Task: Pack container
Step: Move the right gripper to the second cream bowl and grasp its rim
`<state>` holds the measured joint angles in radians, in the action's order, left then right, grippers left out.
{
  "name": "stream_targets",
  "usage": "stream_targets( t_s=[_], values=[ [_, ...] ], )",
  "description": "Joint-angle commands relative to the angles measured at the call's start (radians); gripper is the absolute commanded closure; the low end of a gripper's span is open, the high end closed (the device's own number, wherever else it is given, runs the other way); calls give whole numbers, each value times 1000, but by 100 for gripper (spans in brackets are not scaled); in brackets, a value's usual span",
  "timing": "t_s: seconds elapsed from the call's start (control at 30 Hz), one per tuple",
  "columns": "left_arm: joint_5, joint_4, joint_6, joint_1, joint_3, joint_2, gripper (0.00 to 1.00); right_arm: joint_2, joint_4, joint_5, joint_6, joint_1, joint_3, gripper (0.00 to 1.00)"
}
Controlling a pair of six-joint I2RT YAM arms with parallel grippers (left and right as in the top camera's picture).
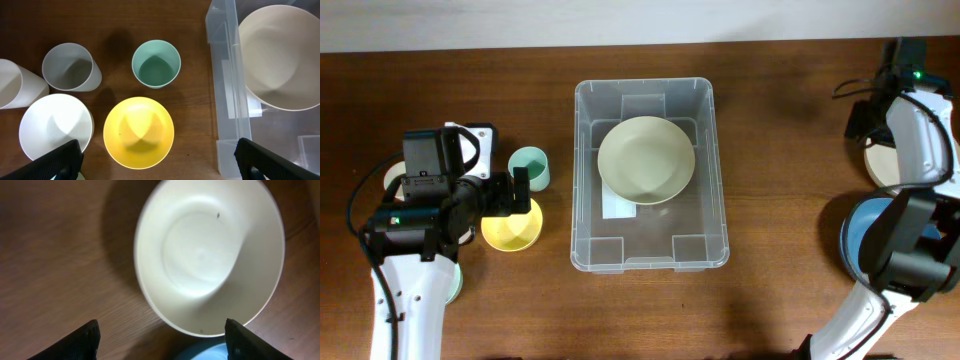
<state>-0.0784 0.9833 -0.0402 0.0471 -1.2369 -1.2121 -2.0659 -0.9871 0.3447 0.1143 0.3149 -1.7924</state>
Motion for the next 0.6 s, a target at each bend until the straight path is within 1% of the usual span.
stream_targets(
  t_s=[0.0,0.27,0.37,0.47,0.57],
  values=[
    [-1,-3,6,2,-19,-1,1,-87,18,-61,26,47,3,25],
    [-1,-3,6,2,-19,-1,1,-217,58,-79,26,59,3,25],
    [-1,-3,6,2,-19,-1,1,-245,69,-79,26,60,5,27],
    [-2,-3,6,2,-19,-1,1,-256,85,-75,26,60,6,36],
    [-2,-3,6,2,-19,-1,1,-258,103,-71,26,60,6,50]
  ],
)
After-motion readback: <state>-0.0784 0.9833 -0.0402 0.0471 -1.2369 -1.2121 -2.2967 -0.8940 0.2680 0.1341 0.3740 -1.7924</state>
